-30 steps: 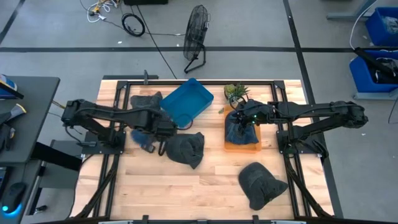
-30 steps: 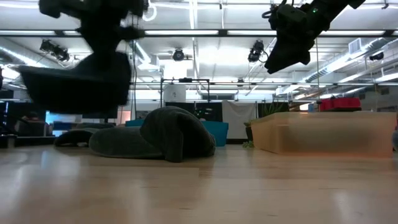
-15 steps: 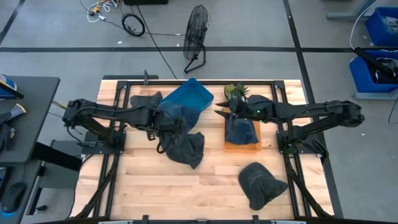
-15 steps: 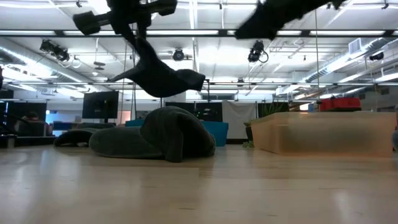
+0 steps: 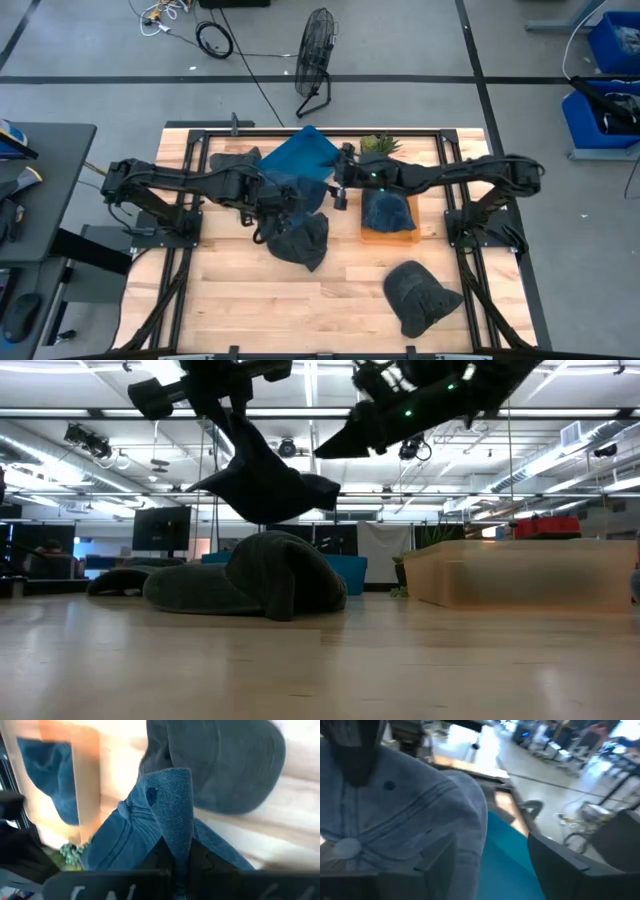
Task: Pick & Place hat
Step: Put the blue cap into the orange bin
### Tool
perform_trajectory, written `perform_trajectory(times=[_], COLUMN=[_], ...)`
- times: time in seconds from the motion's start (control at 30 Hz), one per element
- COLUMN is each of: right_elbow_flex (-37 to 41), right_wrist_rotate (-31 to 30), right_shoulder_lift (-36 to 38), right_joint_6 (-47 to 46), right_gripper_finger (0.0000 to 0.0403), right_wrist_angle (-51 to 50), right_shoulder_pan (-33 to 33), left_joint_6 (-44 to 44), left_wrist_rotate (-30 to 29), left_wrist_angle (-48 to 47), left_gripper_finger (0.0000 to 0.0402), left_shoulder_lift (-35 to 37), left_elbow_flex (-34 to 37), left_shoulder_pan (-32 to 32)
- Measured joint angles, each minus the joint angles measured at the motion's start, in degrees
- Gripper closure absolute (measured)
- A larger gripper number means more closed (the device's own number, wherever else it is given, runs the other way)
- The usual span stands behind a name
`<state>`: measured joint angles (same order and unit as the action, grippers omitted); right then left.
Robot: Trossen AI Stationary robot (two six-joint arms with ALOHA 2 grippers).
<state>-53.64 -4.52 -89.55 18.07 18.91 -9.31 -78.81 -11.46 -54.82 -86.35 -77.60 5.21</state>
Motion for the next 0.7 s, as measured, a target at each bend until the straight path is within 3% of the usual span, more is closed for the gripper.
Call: perform_trajectory(times=[0.1,0.4,0.53,0.7], right_elbow_flex=[-3.15,-8.36,-8.42,-8.44], right_wrist_rotate=[5.35,5.59,5.16,5.18], right_shoulder_lift=[-2.98,-8.48,-8.56,-8.51], right_joint_6=[-0.08,-7.79,-10.77,-10.52], right_gripper_finger=[0.0129,0.0142,0.0189,0.0296], right_wrist_angle=[-3.16,-14.49,-16.88,-16.91], right_shoulder_pan=[-0.96,-2.44,-2.51,-2.48], left_joint_6=[-0.09,-1.48,-1.77,0.02], left_wrist_rotate=[0.61,-1.57,-1.91,-1.91], left_wrist_angle=[0.23,0.24,0.2,0.27], left_gripper_finger=[0.0385,0.0386,0.0385,0.0385], left_shoulder_lift=[0.0,0.0,0.0,0.0], left_elbow_flex=[0.0,0.0,0.0,0.0], left_shoulder_pan=[0.31,0.29,0.27,0.26])
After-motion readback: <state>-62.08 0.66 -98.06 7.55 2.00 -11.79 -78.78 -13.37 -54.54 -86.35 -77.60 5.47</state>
